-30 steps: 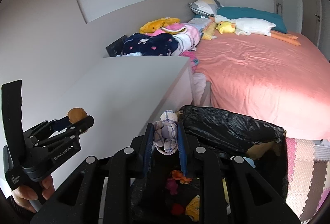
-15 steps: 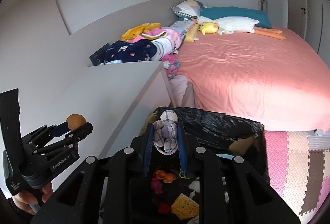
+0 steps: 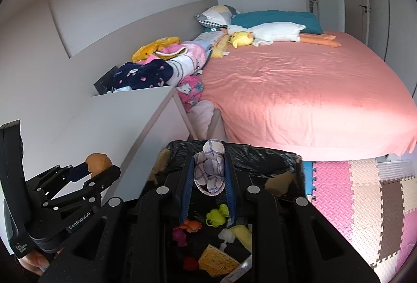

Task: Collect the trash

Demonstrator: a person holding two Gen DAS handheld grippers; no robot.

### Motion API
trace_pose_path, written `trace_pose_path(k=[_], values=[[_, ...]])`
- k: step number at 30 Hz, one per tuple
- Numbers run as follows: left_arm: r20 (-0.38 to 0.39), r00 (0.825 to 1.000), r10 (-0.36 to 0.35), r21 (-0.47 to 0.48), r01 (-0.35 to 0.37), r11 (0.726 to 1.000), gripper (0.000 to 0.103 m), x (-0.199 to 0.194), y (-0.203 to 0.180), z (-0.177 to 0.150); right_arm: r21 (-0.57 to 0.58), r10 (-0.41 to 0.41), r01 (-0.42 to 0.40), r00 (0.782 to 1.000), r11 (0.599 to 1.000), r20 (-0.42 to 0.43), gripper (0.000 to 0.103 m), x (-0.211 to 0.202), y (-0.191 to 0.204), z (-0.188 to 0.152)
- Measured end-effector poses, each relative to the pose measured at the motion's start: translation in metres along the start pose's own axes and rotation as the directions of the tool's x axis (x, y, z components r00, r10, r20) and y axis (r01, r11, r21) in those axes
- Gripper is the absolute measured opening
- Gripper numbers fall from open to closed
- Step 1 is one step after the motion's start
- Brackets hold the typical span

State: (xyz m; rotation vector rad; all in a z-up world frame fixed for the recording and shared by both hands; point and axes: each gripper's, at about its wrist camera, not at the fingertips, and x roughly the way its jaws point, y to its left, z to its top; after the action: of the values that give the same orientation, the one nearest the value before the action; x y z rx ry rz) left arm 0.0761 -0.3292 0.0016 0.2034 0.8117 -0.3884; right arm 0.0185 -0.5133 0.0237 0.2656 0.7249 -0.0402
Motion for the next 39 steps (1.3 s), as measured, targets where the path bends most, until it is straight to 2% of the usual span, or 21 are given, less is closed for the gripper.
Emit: trace_pose_path(k=[11,12,13,14,15,16,18,24,39], values=[[-0.017,0.999,-0.043,0.041,0.044,0.998,0.045,0.005,-0.021,-0.001,0.028,-0.035,0.035,0.999,0.999,0.012,0.024,-0.007,-0.022,0.000],[-0.023,0.998,-0.057,0.043,0.058,0.997,0.045,0.005,-0.021,-0.002,0.029,-0.038,0.038,0.999,0.999,0.015,0.027,-0.009,-0.023,0.000],[-0.029,0.997,-0.067,0.048,0.068,0.996,0.057,0.005,-0.020,-0.002,0.028,-0.040,0.039,0.999,0.999,0.015,0.033,-0.009,-0.023,0.001],[-0.030,0.997,-0.070,0.052,0.072,0.996,0.068,0.004,-0.019,-0.003,0.031,-0.051,0.050,0.998,0.998,0.022,0.058,-0.011,-0.023,0.001],[-0.020,0.998,-0.058,0.053,0.059,0.997,0.095,0.002,-0.018,-0.004,0.036,-0.059,0.057,0.998,0.998,0.034,0.080,-0.012,-0.024,0.001],[-0.003,0.999,-0.043,0.054,0.043,0.998,0.097,0.000,-0.018,-0.005,0.041,-0.069,0.067,0.996,0.997,0.060,0.085,-0.016,-0.025,0.001],[0.002,1.000,-0.019,0.049,0.018,0.999,0.097,-0.002,-0.014,-0.005,0.042,-0.083,0.079,0.993,0.996,0.082,0.086,-0.021,-0.024,0.001],[-0.021,1.000,-0.005,0.001,0.005,1.000,0.097,0.002,-0.002,-0.005,0.057,-0.091,0.087,0.992,0.995,0.089,0.090,-0.023,-0.028,0.002],[-0.012,1.000,-0.008,0.025,0.008,1.000,0.097,0.001,-0.003,-0.008,0.062,-0.083,0.078,0.994,0.995,0.077,0.090,-0.020,-0.025,0.003]])
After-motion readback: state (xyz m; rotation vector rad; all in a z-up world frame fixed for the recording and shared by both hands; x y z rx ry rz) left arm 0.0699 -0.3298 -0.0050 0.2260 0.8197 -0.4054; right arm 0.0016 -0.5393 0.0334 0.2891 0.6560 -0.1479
